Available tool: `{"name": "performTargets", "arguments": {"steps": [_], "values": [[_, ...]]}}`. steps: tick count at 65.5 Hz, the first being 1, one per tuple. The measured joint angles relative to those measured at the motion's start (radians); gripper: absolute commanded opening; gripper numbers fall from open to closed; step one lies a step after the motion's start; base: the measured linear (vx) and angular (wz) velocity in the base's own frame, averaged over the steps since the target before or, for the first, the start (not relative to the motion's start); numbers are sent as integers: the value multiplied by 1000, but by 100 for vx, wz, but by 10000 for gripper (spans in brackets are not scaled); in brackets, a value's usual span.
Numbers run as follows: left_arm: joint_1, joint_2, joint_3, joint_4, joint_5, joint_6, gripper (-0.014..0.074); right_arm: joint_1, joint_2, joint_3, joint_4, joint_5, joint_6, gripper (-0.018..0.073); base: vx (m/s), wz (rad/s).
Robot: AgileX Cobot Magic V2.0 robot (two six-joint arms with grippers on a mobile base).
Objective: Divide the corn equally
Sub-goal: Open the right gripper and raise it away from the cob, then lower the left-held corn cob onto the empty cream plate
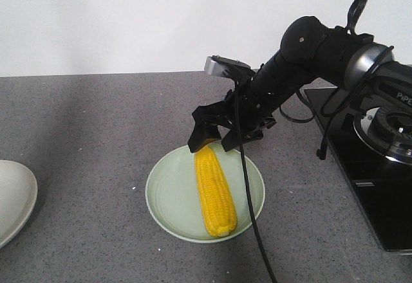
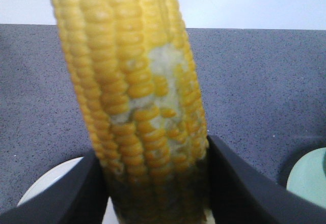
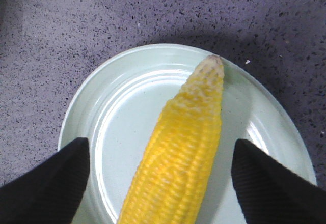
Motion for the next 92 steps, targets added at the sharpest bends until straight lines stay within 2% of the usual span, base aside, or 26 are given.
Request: {"name": "performTargets", "arguments": {"steps": [20,41,49,59,76,92], "values": [[0,0,0,0,0,0,108,-1,-58,0,-59,-32,1,559,0,0],[0,0,0,0,0,0,108,-1,-232,0,-244,-31,51,559,0,0],[0,0,0,0,0,0,108,-15,-302,0,-276,-17,55,559,0,0],[0,0,0,0,0,0,108,-89,-404,41,-280,-25,55,559,0,0],[0,0,0,0,0,0,108,-250,-602,279,-297,-96,55,559,0,0],[0,0,0,0,17,-4,108,-298,-774,436,-297,-186,38,559,0,0]]}}
